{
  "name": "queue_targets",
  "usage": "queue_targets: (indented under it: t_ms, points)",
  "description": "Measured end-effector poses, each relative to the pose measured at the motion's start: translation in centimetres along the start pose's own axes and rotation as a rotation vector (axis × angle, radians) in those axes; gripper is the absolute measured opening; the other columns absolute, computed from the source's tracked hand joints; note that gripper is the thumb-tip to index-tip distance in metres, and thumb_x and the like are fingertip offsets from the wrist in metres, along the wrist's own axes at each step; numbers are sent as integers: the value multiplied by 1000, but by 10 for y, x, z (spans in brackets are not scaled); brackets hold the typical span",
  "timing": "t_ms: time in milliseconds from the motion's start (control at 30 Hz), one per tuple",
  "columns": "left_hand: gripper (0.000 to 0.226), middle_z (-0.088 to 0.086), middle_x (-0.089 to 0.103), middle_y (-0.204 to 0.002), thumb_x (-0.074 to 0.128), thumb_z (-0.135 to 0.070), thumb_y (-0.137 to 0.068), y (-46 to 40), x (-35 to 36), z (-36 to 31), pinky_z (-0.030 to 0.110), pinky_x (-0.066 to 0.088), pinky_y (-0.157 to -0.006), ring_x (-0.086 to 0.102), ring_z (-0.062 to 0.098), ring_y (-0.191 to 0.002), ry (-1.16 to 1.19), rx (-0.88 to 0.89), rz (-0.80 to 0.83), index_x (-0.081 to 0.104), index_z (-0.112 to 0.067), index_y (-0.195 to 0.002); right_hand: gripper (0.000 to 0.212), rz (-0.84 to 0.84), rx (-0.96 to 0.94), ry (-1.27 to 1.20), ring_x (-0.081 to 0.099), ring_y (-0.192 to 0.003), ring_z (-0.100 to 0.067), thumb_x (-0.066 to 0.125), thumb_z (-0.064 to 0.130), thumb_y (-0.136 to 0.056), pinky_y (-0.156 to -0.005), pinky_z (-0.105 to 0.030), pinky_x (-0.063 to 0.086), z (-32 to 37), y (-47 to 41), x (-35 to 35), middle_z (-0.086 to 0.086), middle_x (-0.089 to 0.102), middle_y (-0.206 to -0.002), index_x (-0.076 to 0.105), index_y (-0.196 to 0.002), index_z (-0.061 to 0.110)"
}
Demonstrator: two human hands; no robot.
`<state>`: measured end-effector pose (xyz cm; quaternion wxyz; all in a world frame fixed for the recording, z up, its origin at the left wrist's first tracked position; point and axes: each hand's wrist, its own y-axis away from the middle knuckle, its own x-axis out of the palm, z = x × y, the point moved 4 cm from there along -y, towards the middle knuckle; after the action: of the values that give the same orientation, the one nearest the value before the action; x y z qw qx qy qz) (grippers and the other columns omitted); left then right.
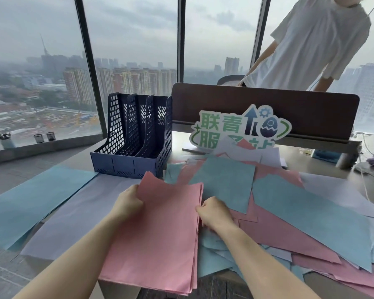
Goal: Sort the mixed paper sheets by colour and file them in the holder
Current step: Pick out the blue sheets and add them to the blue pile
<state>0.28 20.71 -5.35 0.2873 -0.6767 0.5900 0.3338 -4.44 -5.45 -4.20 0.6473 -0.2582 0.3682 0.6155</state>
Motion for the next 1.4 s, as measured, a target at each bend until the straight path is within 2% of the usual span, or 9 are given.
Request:
queue_targets:
  t_ms: [133, 267, 433, 667, 767, 867, 1033, 1200, 1400]
  points:
    - [69, 17, 51, -135, 57, -10, -80, 0, 1, -7, 40, 39, -100, 45, 37, -123, -159, 21, -129, 37, -12, -146, 18, -251, -78, 234, 58, -91, -28, 49, 15, -87, -73, -29, 45, -19, -13, -39, -6, 67, -103, 64, -97, 18]
    - [57, 12, 54, -133, 57, -16, -84, 4, 7, -33, 41, 42, -99, 44, 34, -120, -171, 102, -177, 49, -17, -140, 55, 14, -21, 540, 44, -127, -30, 53, 25, -82, -104, -39, 41, -43, -36, -54, -5, 48, -139, 46, -136, 19]
    - [38, 5, 65, -119, 63, -19, -86, 9, 35, -71, 35, 47, -98, 58, 23, -108, 19, 185, -68, 65, -16, -124, 50, 172, -33, 717, 57, -117, -29, 57, 26, -82, -91, -34, 48, -40, -45, -53, -9, 57, -130, 47, -129, 14]
    - [22, 11, 73, -101, 57, -21, -96, 15, 60, -97, 39, 55, -82, 67, 21, -79, 448, 102, 36, 70, -6, -105, 34, -227, 36, 674, 66, -104, -34, 47, -4, -89, -84, -36, 53, -54, -42, -87, -14, 68, -114, 66, -115, 6]
    - [44, 19, 70, -102, 47, -44, -100, 16, 64, -106, 41, 57, -75, 69, 30, -84, 864, -139, 213, 62, -3, -105, 50, -337, -44, 531, 64, -106, -34, 42, -6, -86, -86, -36, 52, -69, -34, -114, -13, 66, -122, 59, -128, 15]
    - [66, 16, 67, -105, 44, -66, -92, 7, 74, -119, 40, 55, -73, 67, 33, -94, 1153, -311, 428, 58, -3, -109, 68, -216, -235, 471, 53, -128, -25, 37, -5, -87, -101, -34, 44, -76, -15, -111, 2, 50, -147, 47, -145, 30]
    - [38, 18, 70, -101, 72, -14, -85, -1, 92, -127, 41, 60, -72, 69, 33, -82, 1040, -304, 408, 60, 0, -118, 73, -91, -383, 392, 40, -140, -13, 41, 1, -87, -108, -28, 38, -92, 9, -99, 13, 39, -153, 36, -150, 37]
    - [37, 23, 69, -105, 70, 10, -72, -2, 93, -106, 46, 59, -75, 68, 37, -88, 826, -300, 216, 60, 2, -106, 87, 22, 151, 504, 23, -145, -31, 56, 30, -78, -114, -43, 33, -142, -8, -128, -6, 16, -162, 15, -155, 21]
    - [42, 18, 67, -102, 68, 11, -72, 7, 93, -103, 33, 53, -66, 65, 34, -87, 791, -277, 191, 56, 0, -111, 69, 137, 308, 613, 58, -108, -26, 61, 31, -79, -81, -28, 46, -160, -16, -139, -8, 57, -125, 36, -140, 12]
